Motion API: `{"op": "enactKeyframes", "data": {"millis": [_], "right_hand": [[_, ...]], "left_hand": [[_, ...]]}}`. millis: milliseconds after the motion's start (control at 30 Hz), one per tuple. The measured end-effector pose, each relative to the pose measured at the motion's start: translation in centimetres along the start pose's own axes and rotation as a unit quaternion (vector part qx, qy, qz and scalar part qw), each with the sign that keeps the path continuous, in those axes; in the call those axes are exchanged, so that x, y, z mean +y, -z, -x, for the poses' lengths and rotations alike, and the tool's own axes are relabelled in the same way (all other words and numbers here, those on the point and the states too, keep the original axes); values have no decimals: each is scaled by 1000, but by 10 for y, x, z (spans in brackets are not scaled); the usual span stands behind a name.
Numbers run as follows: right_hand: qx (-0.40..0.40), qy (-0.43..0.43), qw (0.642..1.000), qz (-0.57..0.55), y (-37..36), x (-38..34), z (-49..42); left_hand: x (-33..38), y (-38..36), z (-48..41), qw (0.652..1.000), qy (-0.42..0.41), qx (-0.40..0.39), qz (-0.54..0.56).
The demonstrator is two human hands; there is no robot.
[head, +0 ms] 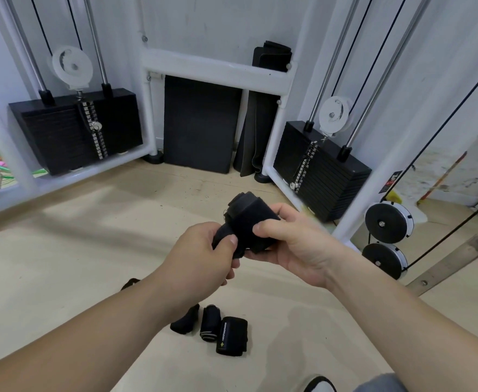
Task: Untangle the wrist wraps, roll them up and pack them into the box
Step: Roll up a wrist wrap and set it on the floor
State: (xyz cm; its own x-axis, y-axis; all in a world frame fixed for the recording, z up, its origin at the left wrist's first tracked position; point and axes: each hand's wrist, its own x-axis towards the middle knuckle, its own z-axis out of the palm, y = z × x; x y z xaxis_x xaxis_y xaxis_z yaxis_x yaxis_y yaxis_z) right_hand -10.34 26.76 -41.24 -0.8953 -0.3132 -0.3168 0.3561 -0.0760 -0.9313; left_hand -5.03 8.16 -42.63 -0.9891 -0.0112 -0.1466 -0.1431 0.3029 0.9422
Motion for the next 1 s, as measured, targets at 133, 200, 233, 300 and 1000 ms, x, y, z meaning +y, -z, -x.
{"op": "enactKeyframes", "data": {"millis": [133, 200, 233, 300, 1000], "right_hand": [[-4, -19, 999, 46, -1, 3, -1], [-10, -33, 997, 71, -1, 5, -1], [-14, -39, 996, 77, 0, 5, -2], [-21, -47, 995, 81, 2, 6, -2], [-86, 0, 988, 126, 2, 6, 5]], "left_hand": [[2, 3, -1, 1000, -11, 16, -22], [3, 2, -1, 999, -20, 13, -45], [4, 0, -1, 998, -21, 11, -58], [5, -2, 1, 998, -17, 3, -64], [0, 2, 1, 997, -62, 41, 20]]}}
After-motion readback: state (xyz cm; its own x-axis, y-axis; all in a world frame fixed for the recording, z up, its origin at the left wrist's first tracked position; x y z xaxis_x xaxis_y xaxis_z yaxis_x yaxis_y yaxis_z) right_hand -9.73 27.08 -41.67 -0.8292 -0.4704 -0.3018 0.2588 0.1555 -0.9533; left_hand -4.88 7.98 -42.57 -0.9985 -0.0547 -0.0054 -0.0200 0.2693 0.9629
